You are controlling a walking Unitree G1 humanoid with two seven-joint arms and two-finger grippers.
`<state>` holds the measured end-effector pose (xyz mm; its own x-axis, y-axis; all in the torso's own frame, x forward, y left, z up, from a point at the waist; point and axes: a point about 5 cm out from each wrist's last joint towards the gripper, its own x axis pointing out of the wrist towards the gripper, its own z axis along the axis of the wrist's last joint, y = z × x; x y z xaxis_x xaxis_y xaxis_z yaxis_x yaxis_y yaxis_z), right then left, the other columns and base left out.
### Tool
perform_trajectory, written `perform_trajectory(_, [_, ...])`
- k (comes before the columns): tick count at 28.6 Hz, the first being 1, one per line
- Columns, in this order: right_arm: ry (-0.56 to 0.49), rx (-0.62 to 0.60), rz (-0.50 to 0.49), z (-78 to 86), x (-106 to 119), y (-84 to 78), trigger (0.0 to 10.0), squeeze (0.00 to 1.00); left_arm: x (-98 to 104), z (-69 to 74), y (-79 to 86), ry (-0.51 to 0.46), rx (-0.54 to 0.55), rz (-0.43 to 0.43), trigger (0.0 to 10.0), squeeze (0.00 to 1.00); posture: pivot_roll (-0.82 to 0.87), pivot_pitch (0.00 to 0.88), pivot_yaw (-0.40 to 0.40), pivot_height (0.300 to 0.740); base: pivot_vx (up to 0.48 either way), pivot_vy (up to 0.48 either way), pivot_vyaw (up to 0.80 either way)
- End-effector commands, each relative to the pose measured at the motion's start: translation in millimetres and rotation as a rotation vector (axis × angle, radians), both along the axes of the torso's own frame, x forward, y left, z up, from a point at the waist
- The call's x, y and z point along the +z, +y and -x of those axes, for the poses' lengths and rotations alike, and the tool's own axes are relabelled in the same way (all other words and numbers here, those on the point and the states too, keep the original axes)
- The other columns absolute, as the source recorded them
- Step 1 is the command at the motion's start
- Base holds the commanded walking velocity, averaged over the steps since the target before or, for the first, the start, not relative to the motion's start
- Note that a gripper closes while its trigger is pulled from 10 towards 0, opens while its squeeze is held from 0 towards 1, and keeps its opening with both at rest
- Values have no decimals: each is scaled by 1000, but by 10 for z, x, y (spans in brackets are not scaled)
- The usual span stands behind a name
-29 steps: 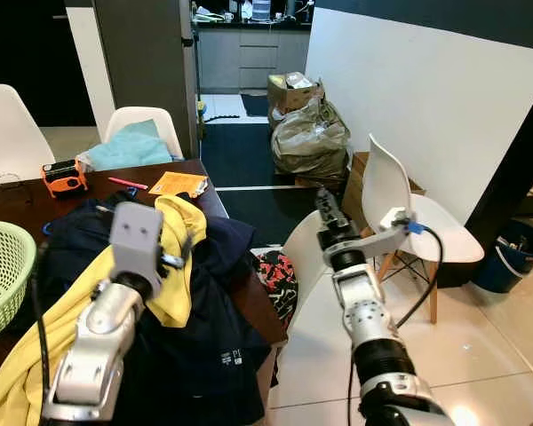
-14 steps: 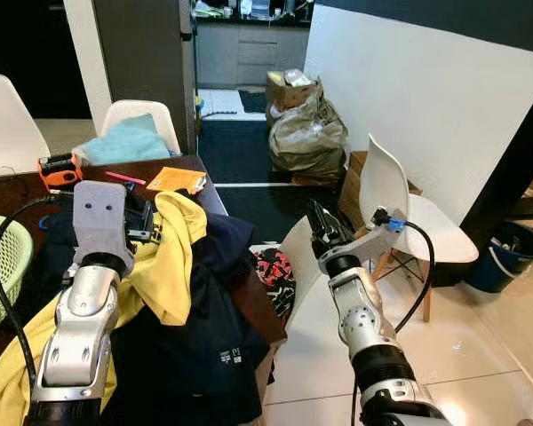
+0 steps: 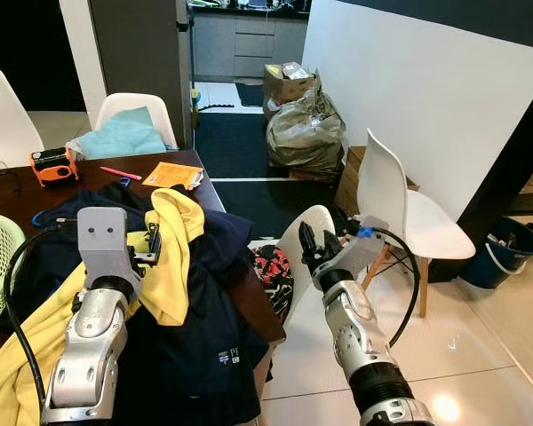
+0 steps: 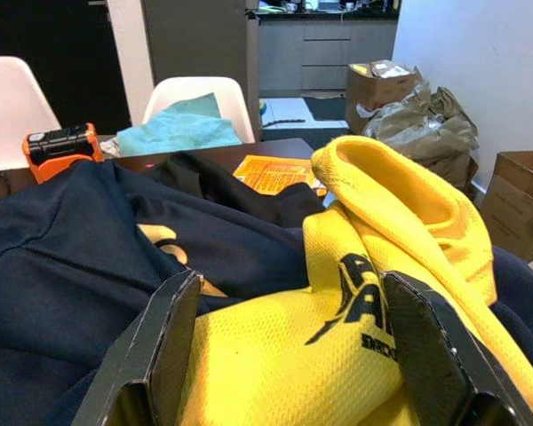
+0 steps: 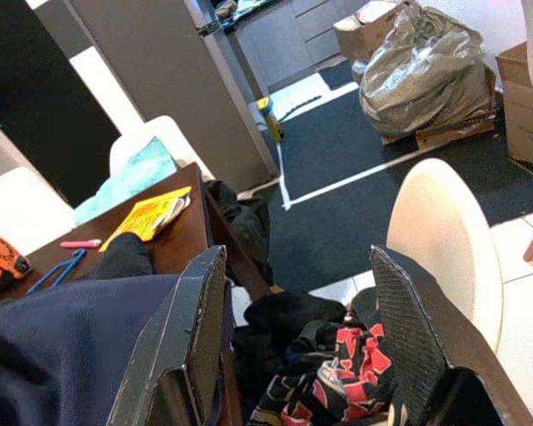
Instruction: Hang hanger
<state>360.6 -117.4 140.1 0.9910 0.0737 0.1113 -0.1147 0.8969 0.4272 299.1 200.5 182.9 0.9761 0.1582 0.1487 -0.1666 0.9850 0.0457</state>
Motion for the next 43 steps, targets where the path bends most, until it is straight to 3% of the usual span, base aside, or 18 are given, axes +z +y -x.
perform_trajectory(1, [-25, 4, 9, -5, 35, 3, 10000, 0, -30, -30, -22, 11, -9, 11, 10000, 0, 99, 41, -74, 740, 0, 0, 0])
perform_trajectory(6, [-21, 67, -26, -3, 48, 121, 10000, 0, 28, -44, -43, -20, -24, 20, 10000, 0, 105, 51, -97, 740, 0, 0, 0])
perform_trajectory(7, [-25, 102, 12, 7, 52, 184, 10000, 0, 52, -33, -63, -39, -34, 10, 10000, 0, 111, 45, -100, 740, 0, 0, 0])
perform_trajectory(11, [-31, 186, 89, 44, 33, 329, 10000, 0, -144, -22, -133, 77, -89, 22, 10000, 0, 115, 30, -83, 740, 0, 0, 0])
perform_trajectory(14, [-124, 198, 106, 64, 127, 340, 10000, 0, -173, 9, -239, 58, -184, -34, 10000, 0, 119, 8, -62, 740, 0, 0, 0])
perform_trajectory(15, [-173, 218, 33, 80, 198, 335, 10000, 0, -128, 27, -342, 20, -265, -50, 10000, 0, 131, 0, -54, 740, 0, 0, 0])
perform_trajectory(18, [-173, 218, 33, 80, 198, 335, 10000, 0, -128, 27, -342, 20, -265, -50, 10000, 0, 131, 0, -54, 740, 0, 0, 0])
perform_trajectory(20, [-196, 208, -92, 91, 221, 285, 10000, 0, -26, 0, -433, -37, -325, -73, 10000, 0, 139, 0, -31, 740, 0, 0, 0])
perform_trajectory(27, [-168, 174, -143, 89, 183, 276, 10000, 0, 22, -64, -373, -52, -288, -40, 10000, 0, 120, 0, -23, 740, 0, 0, 0])
perform_trajectory(28, [-153, 166, -131, 89, 166, 288, 10000, 0, 24, -127, -289, -45, -218, 28, 10000, 0, 115, 0, -33, 740, 0, 0, 0])
perform_trajectory(32, [-140, 174, -92, 89, 144, 292, 10000, 0, 39, -166, -236, -49, -160, 89, 10000, 0, 123, 0, -45, 740, 0, 0, 0])
perform_trajectory(38, [-122, 181, -89, 91, 100, 255, 10000, 0, 21, -103, -243, -57, -150, 43, 10000, 0, 132, 0, -58, 740, 0, 0, 0])
perform_trajectory(43, [-118, 190, -98, 96, 81, 262, 10000, 0, 17, -95, -137, -39, -104, -13, 10000, 0, 142, 0, -69, 740, 0, 0, 0])
